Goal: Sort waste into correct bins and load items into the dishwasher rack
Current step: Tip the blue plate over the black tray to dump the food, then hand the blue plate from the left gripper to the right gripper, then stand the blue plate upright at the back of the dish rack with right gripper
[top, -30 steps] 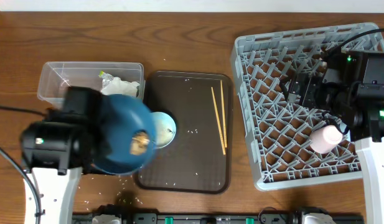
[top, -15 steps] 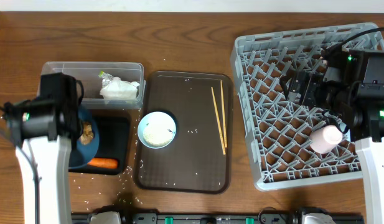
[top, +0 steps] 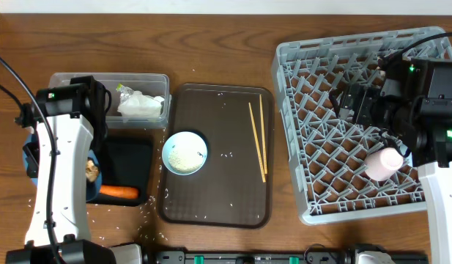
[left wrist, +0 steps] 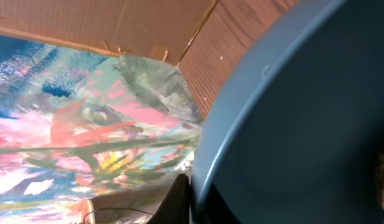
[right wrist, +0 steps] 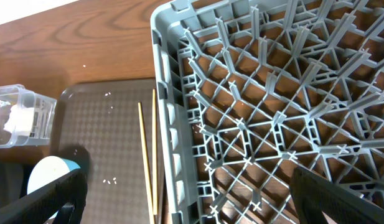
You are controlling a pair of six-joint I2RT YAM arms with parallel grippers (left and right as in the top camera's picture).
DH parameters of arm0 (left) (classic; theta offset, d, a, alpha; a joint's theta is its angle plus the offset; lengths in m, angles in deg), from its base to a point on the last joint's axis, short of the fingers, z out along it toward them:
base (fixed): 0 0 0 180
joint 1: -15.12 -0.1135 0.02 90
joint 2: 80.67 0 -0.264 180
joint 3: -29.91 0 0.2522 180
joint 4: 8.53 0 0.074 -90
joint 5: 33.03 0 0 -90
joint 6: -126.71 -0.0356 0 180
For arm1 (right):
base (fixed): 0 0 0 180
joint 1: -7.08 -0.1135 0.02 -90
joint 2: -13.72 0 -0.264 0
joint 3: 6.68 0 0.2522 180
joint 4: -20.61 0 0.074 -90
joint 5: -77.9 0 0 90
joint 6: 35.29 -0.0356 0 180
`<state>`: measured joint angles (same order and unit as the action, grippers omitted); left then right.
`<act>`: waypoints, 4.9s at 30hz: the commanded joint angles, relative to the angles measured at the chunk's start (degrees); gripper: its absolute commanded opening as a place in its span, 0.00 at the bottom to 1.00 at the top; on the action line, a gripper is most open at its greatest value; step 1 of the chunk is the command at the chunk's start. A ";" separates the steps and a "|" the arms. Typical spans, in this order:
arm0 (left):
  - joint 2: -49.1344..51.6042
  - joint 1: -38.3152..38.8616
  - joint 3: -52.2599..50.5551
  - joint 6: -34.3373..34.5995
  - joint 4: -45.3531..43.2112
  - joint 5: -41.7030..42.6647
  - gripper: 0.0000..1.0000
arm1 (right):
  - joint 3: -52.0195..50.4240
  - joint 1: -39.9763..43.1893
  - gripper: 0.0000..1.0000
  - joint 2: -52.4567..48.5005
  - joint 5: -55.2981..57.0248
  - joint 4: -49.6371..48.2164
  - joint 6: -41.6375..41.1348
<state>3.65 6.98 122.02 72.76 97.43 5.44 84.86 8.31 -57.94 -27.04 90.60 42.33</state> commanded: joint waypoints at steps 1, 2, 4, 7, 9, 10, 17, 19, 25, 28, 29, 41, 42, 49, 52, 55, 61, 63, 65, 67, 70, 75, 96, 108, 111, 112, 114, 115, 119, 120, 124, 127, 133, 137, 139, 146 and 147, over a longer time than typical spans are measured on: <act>-0.31 0.13 0.22 1.31 0.33 -3.63 0.06 | 0.11 -0.50 0.97 0.02 0.13 -0.13 0.20; -0.31 0.13 0.22 1.31 0.04 -3.63 0.06 | 0.11 -0.50 0.98 0.02 0.13 -0.13 0.20; -0.28 0.13 0.22 1.14 -0.22 -3.69 0.07 | 0.11 -0.50 0.97 0.02 0.13 -0.13 0.17; 0.17 -0.15 0.20 -0.44 -5.99 -3.63 0.06 | 0.11 -0.50 0.98 0.02 0.13 -0.13 0.17; 0.81 0.07 0.59 -4.94 -7.30 -1.99 0.06 | 0.11 -0.50 0.97 0.02 0.11 -0.11 0.17; 1.05 0.35 0.52 -4.94 -7.26 -2.84 0.06 | 0.11 -0.50 0.97 0.02 0.13 -0.04 0.17; 1.03 1.60 1.07 -7.08 -7.63 -7.06 0.06 | 0.11 -0.50 0.97 0.02 -0.07 -0.48 -1.14; 1.05 1.73 1.01 -5.31 -7.74 -5.99 0.06 | 0.11 -0.50 0.97 0.02 -0.07 -0.52 -1.11; 1.75 1.49 0.74 -6.60 -6.99 -5.77 0.06 | 0.11 -0.50 0.97 0.02 -0.04 -0.15 -1.07; 1.75 1.75 0.74 -6.45 -7.76 -6.21 0.06 | 0.11 -0.50 0.97 0.02 0.15 -0.13 -0.83; 1.75 1.75 0.74 -6.36 -8.22 -6.19 0.06 | 0.11 -0.50 0.97 0.02 0.15 -0.13 -0.83; 4.04 3.56 -0.24 -9.90 -9.53 -5.97 0.06 | 0.11 -0.50 0.97 0.02 0.17 1.01 -0.61; 4.00 4.24 -0.22 -9.90 -9.20 -6.47 0.06 | 0.11 -0.50 0.97 0.02 0.15 1.01 -0.42; 6.49 4.50 -0.85 -19.54 -17.57 -8.83 0.06 | 0.11 -0.50 0.97 0.02 0.13 -0.13 -0.42; 7.08 4.96 -0.90 -14.49 -16.00 -9.62 0.06 | 0.11 -0.50 0.97 0.02 0.15 0.17 -0.42; 7.04 4.96 -0.90 -14.71 -13.97 -9.79 0.06 | 0.11 -0.50 0.97 0.02 0.15 0.13 -0.42; 6.80 5.79 -0.87 -13.33 -11.23 -11.39 0.06 | 0.11 -0.50 0.98 0.02 0.15 -0.76 -0.42; 6.67 6.08 -0.87 -12.66 -12.68 -11.39 0.06 | 0.11 -0.50 0.98 0.02 0.15 -0.74 -0.42; 6.69 5.99 -0.87 -13.25 -12.37 -11.08 0.06 | 0.11 -0.50 0.98 0.02 0.15 -0.76 -0.42; 6.47 6.10 -0.87 -13.22 -10.82 -9.84 0.06 | 0.11 -0.50 0.98 0.02 0.15 -0.68 -0.42; 5.07 6.91 -0.81 -10.97 -8.02 -7.06 0.06 | 0.11 -0.50 0.98 0.02 0.13 -0.74 -0.44; -1.09 9.01 0.92 -10.91 -6.95 3.87 0.06 | 0.11 -0.57 0.97 0.02 -1.75 -0.76 -0.42; -21.86 28.68 3.54 -16.31 -32.65 54.53 0.06 | 0.11 -22.97 0.88 -0.15 -13.64 -11.89 4.52; -21.00 32.61 3.54 -16.31 -37.27 53.90 0.06 | 0.11 -28.63 0.29 -4.28 -0.90 -13.11 3.41; -21.00 32.61 3.54 -16.28 -37.29 53.94 0.06 | 0.11 -28.63 0.02 -4.33 -0.37 -13.57 3.41; -21.00 32.61 3.54 -16.28 -37.29 53.96 0.06 | 0.13 -28.63 0.01 -4.17 0.26 -13.99 3.43; -21.00 32.61 3.54 -16.26 -37.33 53.96 0.08 | 0.13 -28.57 0.01 -3.93 2.25 -14.53 3.43; -21.00 32.61 3.54 -16.26 -37.55 53.94 0.17 | 0.13 -28.44 0.01 -3.63 4.15 -14.64 3.39; -21.16 32.61 3.54 -16.31 -39.08 53.94 0.74 | 0.13 -27.10 0.01 -1.75 19.56 -13.05 0.17; -21.22 32.61 3.54 -16.31 -39.28 53.92 0.88 | 0.13 -26.80 0.01 -1.46 23.47 -12.57 -0.42; -21.64 32.61 3.54 -16.33 -40.35 53.92 0.98 | 0.13 -24.33 0.01 -0.81 39.80 -10.86 -0.94; -21.64 32.61 3.54 -16.31 -40.48 53.92 0.98 | 0.13 -21.70 0.01 -0.81 53.40 -10.16 -1.05; -21.62 32.61 3.54 -16.31 -39.87 53.92 0.98 | 0.13 -14.53 0.01 -0.96 78.60 -11.06 -7.56; -21.62 32.61 3.54 -16.31 -39.58 53.92 0.98 | 0.13 -10.56 0.01 -2.36 84.89 -16.24 -4.66; -21.62 32.61 3.54 -16.31 -39.58 53.94 0.98 | 0.13 -8.76 0.01 -3.96 86.01 -19.93 -0.35; -21.62 32.61 3.54 -16.31 -38.56 53.94 0.98 | 0.13 -4.39 0.01 -12.68 86.12 -30.84 16.39; -21.62 32.61 3.54 -16.31 -38.29 53.94 0.98 | 0.13 -4.11 0.01 -14.08 86.14 -31.82 18.43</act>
<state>-17.44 39.87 124.38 56.55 58.64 59.80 84.69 3.17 -69.26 56.28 60.02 52.06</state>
